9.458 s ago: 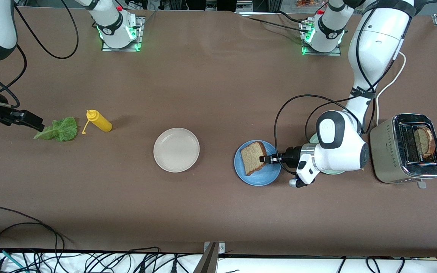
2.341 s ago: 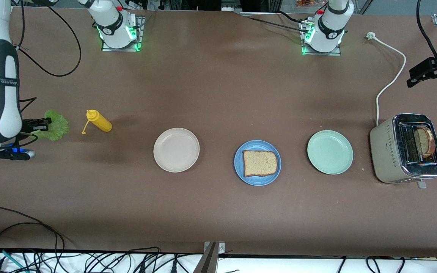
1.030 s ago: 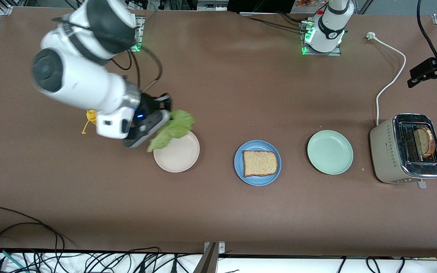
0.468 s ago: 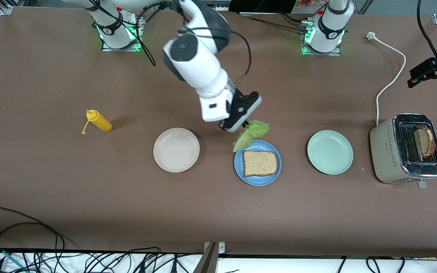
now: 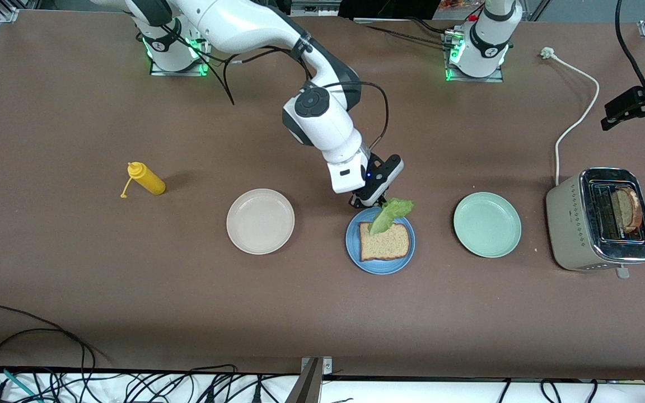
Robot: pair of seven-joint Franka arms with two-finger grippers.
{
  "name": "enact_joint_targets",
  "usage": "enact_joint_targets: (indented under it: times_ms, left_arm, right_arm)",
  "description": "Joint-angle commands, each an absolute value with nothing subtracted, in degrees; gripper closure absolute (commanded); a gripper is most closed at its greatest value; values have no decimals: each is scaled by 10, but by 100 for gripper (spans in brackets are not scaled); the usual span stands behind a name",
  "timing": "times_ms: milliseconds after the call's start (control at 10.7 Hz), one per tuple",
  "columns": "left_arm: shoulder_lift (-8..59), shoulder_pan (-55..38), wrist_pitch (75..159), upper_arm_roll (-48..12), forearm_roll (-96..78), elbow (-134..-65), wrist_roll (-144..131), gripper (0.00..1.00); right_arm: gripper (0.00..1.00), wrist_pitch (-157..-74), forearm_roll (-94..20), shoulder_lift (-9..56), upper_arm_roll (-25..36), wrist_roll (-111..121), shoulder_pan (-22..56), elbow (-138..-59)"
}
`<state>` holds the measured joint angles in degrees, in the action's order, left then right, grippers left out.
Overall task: Make sandwich in blue plate with both arms
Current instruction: 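Carry the lettuce leaf over the bread on the blue plate, then lower the lettuce onto the bread and open the right gripper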
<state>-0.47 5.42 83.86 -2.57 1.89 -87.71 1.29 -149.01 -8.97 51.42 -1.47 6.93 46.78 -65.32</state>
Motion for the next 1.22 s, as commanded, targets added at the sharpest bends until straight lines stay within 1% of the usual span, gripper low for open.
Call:
enact_joint_targets:
  times_ms: [0,375,1030,1124]
  left_arm:
    - [3,54,825,-29,40,-859,14,0]
    - [4,54,825,-29,40,-859,14,0]
    - [4,54,825,-29,40,-858,14,0]
    - [5,54,825,-29,40,-858,13,0]
  right_arm:
    - [100,-1524,-67,551,-10,69,466,-636]
    - [100,-1583,-55,591,-3,69,465,-647]
    - [100,-1593,-58,602,-3,62,464,-646]
    - [86,-1593,-60,603,-3,62,464,-646]
